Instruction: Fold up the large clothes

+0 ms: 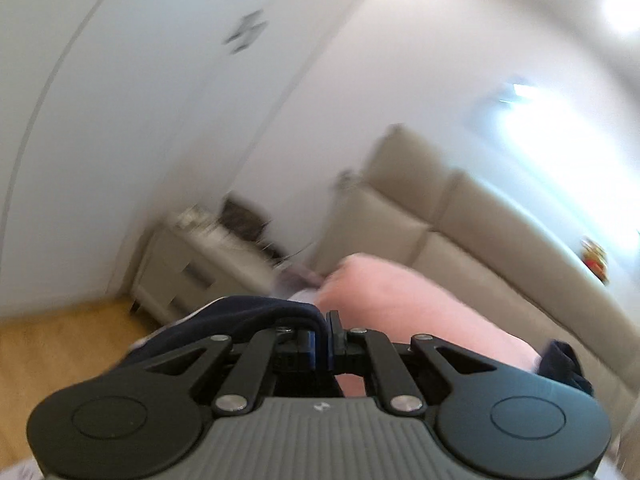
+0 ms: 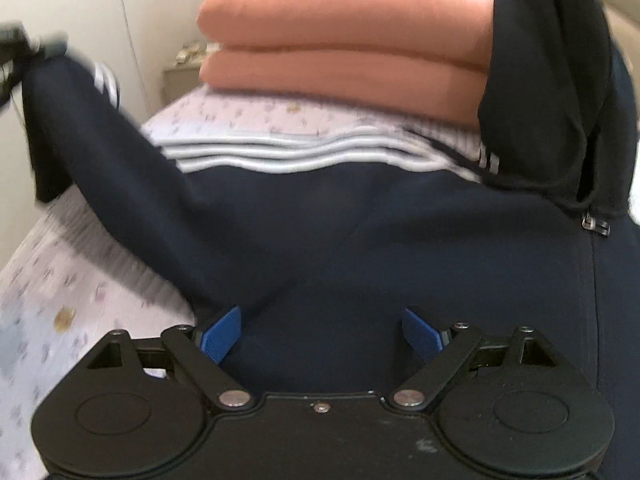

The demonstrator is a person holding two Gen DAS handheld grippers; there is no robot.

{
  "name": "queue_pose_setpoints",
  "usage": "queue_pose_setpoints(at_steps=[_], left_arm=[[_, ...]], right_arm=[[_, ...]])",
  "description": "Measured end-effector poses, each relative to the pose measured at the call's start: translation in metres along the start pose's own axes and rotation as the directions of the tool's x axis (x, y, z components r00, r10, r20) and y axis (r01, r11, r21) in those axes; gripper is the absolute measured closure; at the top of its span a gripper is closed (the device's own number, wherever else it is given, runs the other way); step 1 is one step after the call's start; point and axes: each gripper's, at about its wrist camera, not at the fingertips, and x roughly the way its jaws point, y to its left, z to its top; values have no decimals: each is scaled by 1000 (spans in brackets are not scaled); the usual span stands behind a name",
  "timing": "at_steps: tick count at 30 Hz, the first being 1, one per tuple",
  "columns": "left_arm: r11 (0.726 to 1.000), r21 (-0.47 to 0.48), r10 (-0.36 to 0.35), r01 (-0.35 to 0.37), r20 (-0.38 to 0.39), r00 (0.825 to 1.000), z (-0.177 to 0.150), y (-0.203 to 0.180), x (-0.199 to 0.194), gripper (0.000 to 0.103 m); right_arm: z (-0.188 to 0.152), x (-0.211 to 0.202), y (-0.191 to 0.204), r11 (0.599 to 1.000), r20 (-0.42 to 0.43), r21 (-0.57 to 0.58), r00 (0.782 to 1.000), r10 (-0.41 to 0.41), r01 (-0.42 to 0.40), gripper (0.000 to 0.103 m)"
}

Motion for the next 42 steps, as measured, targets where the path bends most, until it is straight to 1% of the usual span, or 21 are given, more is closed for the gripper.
queue_pose_setpoints(at_steps=[5, 10, 14, 16, 17, 18, 20, 22, 24, 25, 28, 30, 31, 32, 34, 36, 38, 39, 40, 41, 42], left_arm=[[969, 152, -197, 193, 16, 980, 9, -106, -11, 97], [874, 188, -428, 449, -143, 892, -37, -223, -17, 97], [817, 134, -466, 561, -418, 779, -124, -293, -7, 95], [822, 132, -399, 554, -561, 725, -173, -312, 1, 85], [824, 148, -343, 547, -637, 690, -193, -321, -1, 71], [823, 154, -292, 547, -711, 640, -211, -323, 0, 64], [810, 116, -278, 575, -788, 550, -226, -315, -8, 61], [779, 91, -312, 620, -802, 509, -215, -296, -18, 45], [768, 93, -322, 634, -800, 507, -193, -277, -24, 27], [771, 102, -321, 629, -791, 522, -176, -268, -16, 27], [846, 133, -247, 516, -759, 602, -137, -227, 22, 24], [893, 182, -164, 411, -720, 674, -118, -204, 51, 14], [900, 210, -124, 382, -716, 687, -113, -192, 72, 14], [904, 228, -93, 361, -721, 687, -113, -181, 95, 15], [917, 203, -76, 343, -756, 650, -114, -166, 138, 19], [940, 128, -90, 317, -801, 592, -126, -149, 172, 28], [953, 63, -117, 297, -827, 549, -142, -136, 183, 29], [956, 51, -122, 288, -824, 553, -148, -134, 188, 29], [954, 55, -133, 296, -804, 579, -150, -134, 187, 29], [946, 63, -150, 319, -785, 601, -151, -138, 188, 32], [934, 63, -176, 352, -776, 605, -150, -143, 188, 65]], right_arm=[[-6, -69, -76, 991, 76, 136, 997, -23, 12, 0], [-33, -145, -165, 966, 150, 239, 979, -140, 101, 0], [-67, -175, -218, 931, 146, 333, 967, -211, 153, 0], [-79, -174, -239, 910, 123, 384, 968, -217, 155, 0], [-83, -170, -247, 902, 109, 403, 971, -212, 152, 0], [-86, -166, -252, 897, 98, 416, 974, -206, 148, 0], [-83, -155, -259, 898, 101, 421, 977, -189, 131, 0], [-74, -147, -255, 907, 125, 407, 977, -171, 106, 0], [-58, -139, -246, 930, 156, 361, 979, -132, 67, 0], [-46, -133, -231, 946, 175, 319, 978, -114, 53, 0], [-9, -105, -190, 987, 195, 157, 979, -57, 26, 0], [15, -80, -157, 998, 177, 58, 984, -24, 14, 0], [24, -69, -144, 1000, 164, 18, 986, -18, 15, 0], [33, -55, -129, 999, 146, -29, 989, -23, 28, 0], [48, -29, -102, 989, 104, -123, 992, -69, 81, 0], [52, 1, -89, 973, 67, -200, 993, -100, 111, 0], [52, 23, -81, 953, 30, -252, 986, -164, 166, 1], [50, 25, -84, 949, 24, -258, 983, -182, 182, 1], [50, 23, -88, 958, 46, -230, 985, -167, 173, 13], [49, 17, -93, 966, 68, -192, 984, -163, 173, 67], [49, 7, -99, 974, 88, -146, 983, -159, 171, 102]])
